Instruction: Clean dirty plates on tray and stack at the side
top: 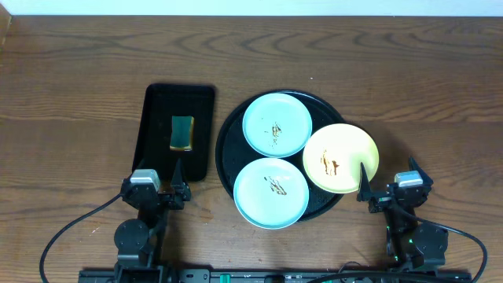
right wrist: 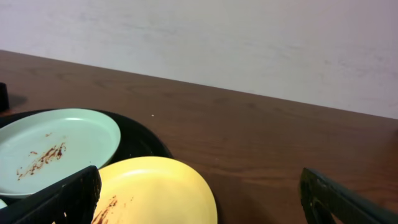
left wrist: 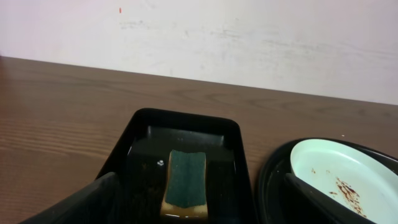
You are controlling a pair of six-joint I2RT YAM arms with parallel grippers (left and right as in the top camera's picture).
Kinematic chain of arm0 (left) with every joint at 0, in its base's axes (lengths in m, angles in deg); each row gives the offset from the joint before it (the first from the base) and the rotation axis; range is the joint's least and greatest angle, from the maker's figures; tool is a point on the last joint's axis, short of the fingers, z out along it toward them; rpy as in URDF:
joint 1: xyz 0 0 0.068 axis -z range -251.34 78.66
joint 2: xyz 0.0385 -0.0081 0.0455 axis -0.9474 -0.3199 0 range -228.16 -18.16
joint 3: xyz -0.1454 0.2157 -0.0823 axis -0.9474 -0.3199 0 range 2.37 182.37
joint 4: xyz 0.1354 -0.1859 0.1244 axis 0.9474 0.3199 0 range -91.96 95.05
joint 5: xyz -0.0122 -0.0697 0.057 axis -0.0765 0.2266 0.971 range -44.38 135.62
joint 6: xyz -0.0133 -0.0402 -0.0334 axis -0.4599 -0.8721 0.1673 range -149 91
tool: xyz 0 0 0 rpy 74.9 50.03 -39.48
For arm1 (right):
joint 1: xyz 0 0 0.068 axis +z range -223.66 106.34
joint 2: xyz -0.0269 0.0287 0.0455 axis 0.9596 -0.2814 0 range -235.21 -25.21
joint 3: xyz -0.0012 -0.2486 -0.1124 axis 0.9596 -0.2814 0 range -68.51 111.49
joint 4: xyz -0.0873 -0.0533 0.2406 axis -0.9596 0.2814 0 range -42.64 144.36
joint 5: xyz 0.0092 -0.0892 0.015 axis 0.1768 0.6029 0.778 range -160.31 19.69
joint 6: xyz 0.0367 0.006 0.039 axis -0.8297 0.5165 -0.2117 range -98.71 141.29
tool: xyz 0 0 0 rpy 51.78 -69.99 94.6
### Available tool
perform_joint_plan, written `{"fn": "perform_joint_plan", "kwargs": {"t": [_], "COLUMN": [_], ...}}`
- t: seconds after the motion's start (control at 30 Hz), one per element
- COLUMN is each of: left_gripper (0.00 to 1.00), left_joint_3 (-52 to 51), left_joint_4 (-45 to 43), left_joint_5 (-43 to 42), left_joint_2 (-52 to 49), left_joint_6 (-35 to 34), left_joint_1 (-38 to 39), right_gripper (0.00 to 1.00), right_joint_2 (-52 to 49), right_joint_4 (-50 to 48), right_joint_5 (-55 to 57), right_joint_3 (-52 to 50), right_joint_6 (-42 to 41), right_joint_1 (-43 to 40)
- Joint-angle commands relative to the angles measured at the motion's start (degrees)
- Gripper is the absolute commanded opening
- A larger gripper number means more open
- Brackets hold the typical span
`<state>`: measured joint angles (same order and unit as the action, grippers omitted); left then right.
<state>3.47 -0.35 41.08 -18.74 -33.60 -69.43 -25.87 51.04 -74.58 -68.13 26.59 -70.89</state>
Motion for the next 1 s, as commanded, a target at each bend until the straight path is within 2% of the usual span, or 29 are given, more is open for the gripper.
{"fn": "perform_joint_plan", "kwargs": {"t": [0.0,0.3,0.57,0.67,0.77,0.97], "left_gripper": [0.82,0.82,0.82,0.82,0.82,0.82], "left_joint_3": [-0.87,-0.87,0.02,1.86,5.77,16.13], "left_joint_4": [1.99,2.03,2.21,2.21,3.34,9.9], "left_joint_5": [-0.39,-0.35,-0.42,-0.39,-0.85,-0.85], "left_joint_2": [0.35,-0.2,-5.79,-8.83,-13.94,-25.16], "left_joint_6": [0.48,-3.67,-5.7,-5.79,-5.81,-5.75], "left_joint_1": [-0.2,-0.2,-0.17,-0.2,-0.17,-0.17], "right_gripper": [0.99,0.99,0.99,0.99,0.99,0.99], "right_joint_2": [0.33,0.28,-0.11,-0.81,-3.02,-12.63], "right_joint_4": [0.26,0.31,0.39,1.11,3.63,8.37], "right_joint_5": [-0.09,-0.02,1.49,1.53,3.04,3.63], "right_joint_3": [-0.07,-0.07,0.17,0.76,3.52,11.37], "right_joint_6": [0.76,0.07,-6.97,-7.93,-13.09,-13.42], "right_joint_1": [0.26,0.26,0.26,0.26,0.26,0.26]}}
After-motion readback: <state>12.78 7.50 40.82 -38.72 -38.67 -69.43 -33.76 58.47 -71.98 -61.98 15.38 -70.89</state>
